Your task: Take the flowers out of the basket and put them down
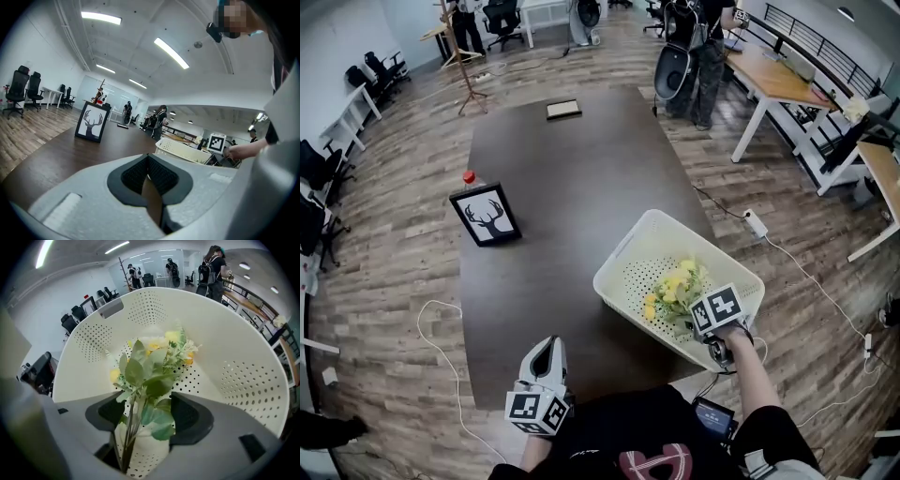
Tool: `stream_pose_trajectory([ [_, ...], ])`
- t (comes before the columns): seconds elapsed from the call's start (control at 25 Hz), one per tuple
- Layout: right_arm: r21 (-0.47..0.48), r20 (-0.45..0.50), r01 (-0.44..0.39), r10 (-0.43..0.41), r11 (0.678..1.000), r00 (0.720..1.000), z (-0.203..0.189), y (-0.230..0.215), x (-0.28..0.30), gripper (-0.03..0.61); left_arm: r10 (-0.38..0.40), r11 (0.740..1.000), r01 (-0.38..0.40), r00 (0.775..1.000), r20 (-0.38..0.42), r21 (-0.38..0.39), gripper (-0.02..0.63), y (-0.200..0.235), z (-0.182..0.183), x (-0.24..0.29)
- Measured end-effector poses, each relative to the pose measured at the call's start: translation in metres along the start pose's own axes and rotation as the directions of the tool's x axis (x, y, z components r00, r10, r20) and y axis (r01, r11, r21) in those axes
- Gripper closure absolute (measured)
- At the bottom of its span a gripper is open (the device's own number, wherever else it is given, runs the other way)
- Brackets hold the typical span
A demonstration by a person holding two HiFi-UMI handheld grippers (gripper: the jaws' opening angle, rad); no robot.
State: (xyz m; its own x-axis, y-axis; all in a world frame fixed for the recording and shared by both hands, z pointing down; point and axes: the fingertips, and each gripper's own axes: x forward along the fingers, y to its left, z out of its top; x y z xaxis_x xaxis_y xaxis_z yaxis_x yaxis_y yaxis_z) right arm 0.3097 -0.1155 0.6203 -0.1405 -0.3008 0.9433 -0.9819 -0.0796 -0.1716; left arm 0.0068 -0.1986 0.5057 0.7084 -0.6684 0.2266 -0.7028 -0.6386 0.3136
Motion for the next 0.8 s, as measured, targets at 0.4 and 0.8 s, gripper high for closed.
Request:
stream_pose_trajectory([
  [0.4, 0.055, -0.009, -0.088, 0.088, 0.995, 0.996, 0.002, 0.002, 0.015, 0.370, 0.038, 0.999, -0.037, 0.999, 0.007, -0.019, 0.607, 0.005, -0.003, -0.005],
  [0.8, 0.255, 0.113, -0.235, 0.212, 0.938, 0.971, 0.013, 0.010, 0.012, 0.485, 0.047, 0.999, -0.047, 0.999, 0.000, -0.025, 0.607, 0.007, -0.007, -0.010],
])
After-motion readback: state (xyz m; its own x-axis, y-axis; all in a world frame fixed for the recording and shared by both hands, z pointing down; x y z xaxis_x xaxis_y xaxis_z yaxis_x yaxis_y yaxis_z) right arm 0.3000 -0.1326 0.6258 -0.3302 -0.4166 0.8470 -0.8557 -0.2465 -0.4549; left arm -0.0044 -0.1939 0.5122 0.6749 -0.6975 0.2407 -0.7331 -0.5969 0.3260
